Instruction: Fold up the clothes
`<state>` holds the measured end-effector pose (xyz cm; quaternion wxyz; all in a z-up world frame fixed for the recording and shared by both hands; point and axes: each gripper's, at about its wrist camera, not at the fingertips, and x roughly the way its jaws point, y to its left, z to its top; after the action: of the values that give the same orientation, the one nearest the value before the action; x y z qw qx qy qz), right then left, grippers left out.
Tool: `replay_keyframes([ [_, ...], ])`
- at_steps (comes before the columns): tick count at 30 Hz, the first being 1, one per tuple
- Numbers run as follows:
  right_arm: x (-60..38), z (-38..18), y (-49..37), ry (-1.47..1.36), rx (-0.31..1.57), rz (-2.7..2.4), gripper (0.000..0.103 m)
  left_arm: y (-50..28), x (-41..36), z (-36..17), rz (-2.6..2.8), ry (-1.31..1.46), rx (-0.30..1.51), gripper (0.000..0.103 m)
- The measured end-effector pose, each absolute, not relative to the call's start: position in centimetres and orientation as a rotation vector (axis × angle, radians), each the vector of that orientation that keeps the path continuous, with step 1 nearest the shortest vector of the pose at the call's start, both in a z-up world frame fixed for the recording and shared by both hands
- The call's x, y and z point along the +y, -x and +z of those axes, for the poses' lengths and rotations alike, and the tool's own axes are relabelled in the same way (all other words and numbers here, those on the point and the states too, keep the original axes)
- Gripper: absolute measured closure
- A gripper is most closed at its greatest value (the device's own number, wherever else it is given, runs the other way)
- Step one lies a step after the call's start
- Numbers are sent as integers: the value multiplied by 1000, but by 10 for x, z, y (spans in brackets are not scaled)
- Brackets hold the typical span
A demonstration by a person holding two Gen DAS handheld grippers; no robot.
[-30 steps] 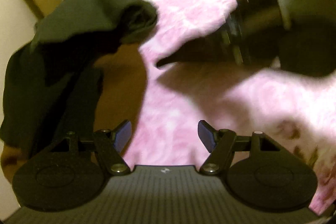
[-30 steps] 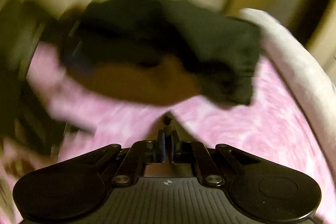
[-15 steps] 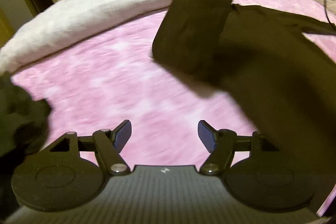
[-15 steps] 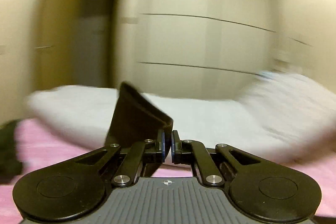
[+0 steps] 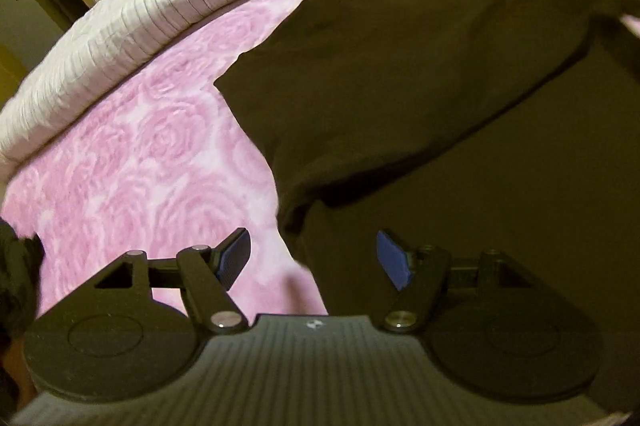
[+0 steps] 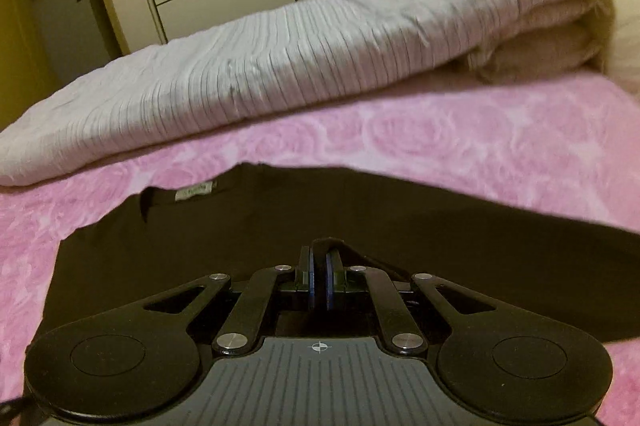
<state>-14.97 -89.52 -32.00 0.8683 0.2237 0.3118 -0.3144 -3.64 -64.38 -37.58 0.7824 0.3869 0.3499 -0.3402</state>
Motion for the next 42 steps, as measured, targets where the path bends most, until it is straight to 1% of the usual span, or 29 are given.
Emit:
replay_keyframes([
  [3, -901, -329, 173, -513, 670, -663, 99, 19, -654, -385, -716, -851, 758, 37],
  [8, -903, -351, 211, -587, 728, -690, 99, 9, -659, -384, -730, -876, 754, 37],
  [11, -900, -370, 227, -643, 766, -698, 99, 11, -664, -387, -758, -916, 752, 37],
  [16, -901, -375, 241, -727, 773, -694, 99, 22, -673, -385, -800, -970, 730, 37],
  [18, -905, -372, 247, -764, 773, -694, 97, 31, -679, -379, -825, -979, 711, 37],
  [22, -917, -353, 273, -776, 729, -745, 92, 54, -700, -365, -908, -970, 678, 37],
  [24, -927, -344, 294, -773, 708, -796, 87, 68, -720, -364, -976, -968, 667, 37],
  [26, -943, -340, 321, -775, 695, -869, 76, 83, -741, -366, -1037, -979, 654, 37],
  [27, -952, -338, 336, -782, 688, -908, 72, 90, -752, -368, -1067, -985, 647, 37],
  [28, -964, -337, 354, -793, 676, -955, 66, 97, -763, -369, -1094, -992, 639, 37],
  [30, -989, -336, 390, -816, 639, -1057, 61, 110, -781, -372, -1131, -1004, 627, 37],
  [37, -1073, -348, 525, -1015, 369, -1392, 60, 135, -817, -380, -1178, -1076, 602, 37],
  [42, -1103, -374, 574, -1103, 205, -1427, 60, 141, -825, -381, -1175, -1130, 605, 37],
])
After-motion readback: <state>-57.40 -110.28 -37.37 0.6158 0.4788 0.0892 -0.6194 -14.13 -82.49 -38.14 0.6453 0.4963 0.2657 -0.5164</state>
